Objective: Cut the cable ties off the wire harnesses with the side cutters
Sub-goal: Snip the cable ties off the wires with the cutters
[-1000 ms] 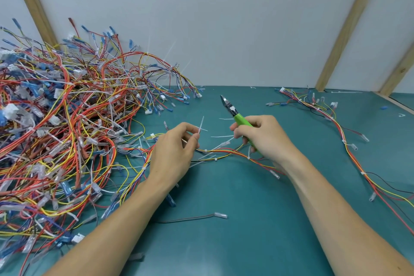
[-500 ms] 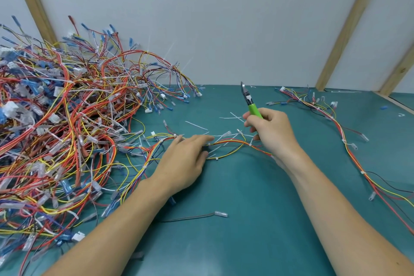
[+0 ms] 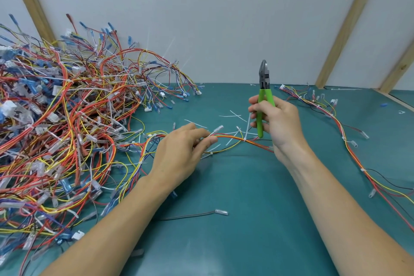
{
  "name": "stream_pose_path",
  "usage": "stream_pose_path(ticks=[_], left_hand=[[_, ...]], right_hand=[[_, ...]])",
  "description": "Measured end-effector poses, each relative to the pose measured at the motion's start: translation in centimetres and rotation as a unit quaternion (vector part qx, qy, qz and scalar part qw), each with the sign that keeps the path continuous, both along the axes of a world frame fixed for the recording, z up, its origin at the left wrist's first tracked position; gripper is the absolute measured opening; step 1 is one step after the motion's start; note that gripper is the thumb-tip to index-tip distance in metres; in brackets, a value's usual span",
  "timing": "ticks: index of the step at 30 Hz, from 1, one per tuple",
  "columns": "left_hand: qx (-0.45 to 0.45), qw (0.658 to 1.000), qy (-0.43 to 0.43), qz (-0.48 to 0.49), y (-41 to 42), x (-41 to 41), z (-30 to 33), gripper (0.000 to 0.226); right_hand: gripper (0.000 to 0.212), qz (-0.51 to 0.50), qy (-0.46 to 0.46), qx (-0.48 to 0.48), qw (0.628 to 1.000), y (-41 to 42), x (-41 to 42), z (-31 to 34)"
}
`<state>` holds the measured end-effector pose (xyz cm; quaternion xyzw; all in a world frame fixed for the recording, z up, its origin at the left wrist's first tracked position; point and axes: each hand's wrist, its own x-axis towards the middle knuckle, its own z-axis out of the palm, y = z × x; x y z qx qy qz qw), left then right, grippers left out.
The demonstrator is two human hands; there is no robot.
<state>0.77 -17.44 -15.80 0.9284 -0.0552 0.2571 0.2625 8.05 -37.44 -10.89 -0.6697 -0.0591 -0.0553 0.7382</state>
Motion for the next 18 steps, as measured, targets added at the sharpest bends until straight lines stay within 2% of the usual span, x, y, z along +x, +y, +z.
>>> stream_pose_path(ticks=[5,9,13,16,18], left_hand=[[0.008,0.996,0.011,0.089,0.1,0.2,-0.2,0.028],[0.005,0.988,0.038,0.147,0.8,0.4,-0.3,0.031],[0.006,0.985,0.056,0.163,1.0,0.6,-0.4,0.030],[-0.001,0.984,0.051,0.168,1.0,0.6,-0.4,0.028],[0.005,0.985,0.058,0.164,1.0,0.6,-0.5,0.021]], right_hand=[[0.017,0.067,0.009,0.052,0.996,-0.1,-0.4,0.3],[0.017,0.038,0.005,0.062,0.997,-0.4,-0.1,0.6],[0.015,-0.008,0.037,-0.029,0.999,-0.7,0.5,-0.2],[0.018,0.011,0.048,-0.132,0.990,-0.7,0.8,-1.1],[0.021,0.024,0.054,-0.165,0.984,-0.5,0.8,-1.5]])
